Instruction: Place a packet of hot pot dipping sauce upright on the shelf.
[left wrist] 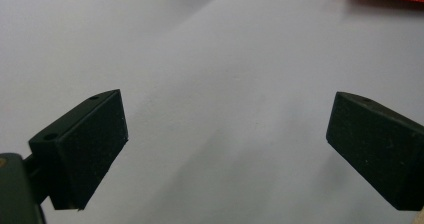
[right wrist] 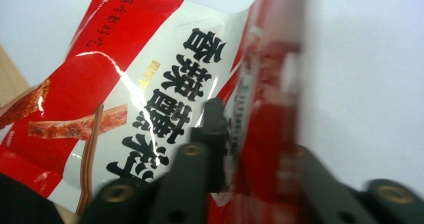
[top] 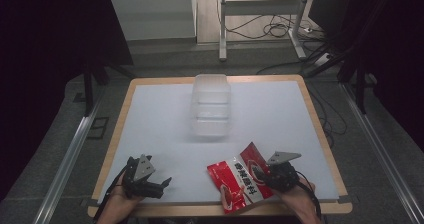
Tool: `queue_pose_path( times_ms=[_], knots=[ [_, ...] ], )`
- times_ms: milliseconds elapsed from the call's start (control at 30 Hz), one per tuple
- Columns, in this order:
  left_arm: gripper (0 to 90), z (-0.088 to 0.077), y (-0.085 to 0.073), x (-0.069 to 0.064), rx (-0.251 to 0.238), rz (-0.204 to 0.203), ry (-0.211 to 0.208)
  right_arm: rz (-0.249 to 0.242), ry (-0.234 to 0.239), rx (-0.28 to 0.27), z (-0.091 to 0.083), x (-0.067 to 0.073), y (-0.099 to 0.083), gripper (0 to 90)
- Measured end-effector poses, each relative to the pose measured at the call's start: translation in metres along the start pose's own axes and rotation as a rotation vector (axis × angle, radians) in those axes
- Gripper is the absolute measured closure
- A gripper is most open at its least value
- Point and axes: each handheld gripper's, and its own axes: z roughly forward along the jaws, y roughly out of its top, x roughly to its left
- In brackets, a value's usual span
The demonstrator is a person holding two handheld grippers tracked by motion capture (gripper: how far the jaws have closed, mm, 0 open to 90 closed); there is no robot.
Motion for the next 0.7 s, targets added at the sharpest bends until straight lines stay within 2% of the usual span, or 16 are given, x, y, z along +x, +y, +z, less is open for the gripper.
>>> queue_pose_path(
  times_ms=[67, 233, 333, 467, 533, 700],
  knots=[
    [3.1, 0.000, 0.000, 0.000, -0.001, 0.000, 0.001, -0.017, -0.008, -0.009, -0.001, 0.003, 0.002, 87.4],
    [3.1, 0.000, 0.000, 0.000, -0.002, 0.002, 0.004, -0.016, -0.011, 0.005, -0.002, 0.008, 0.008, 87.6],
    [3.1, 0.000, 0.000, 0.000, -0.002, 0.002, 0.005, 0.006, -0.004, 0.004, -0.003, 0.009, 0.011, 87.5],
    [3.0, -0.001, 0.000, 0.001, -0.002, 0.000, 0.004, 0.024, 0.003, -0.008, -0.006, 0.008, 0.015, 87.5],
    [3.0, -0.001, 0.000, 0.001, -0.002, -0.004, 0.003, 0.029, 0.009, -0.032, -0.013, 0.009, 0.020, 87.5],
    [2.9, -0.001, 0.000, 0.001, -0.002, -0.005, 0.003, 0.017, 0.013, -0.065, -0.022, 0.010, 0.028, 87.6]
  ],
)
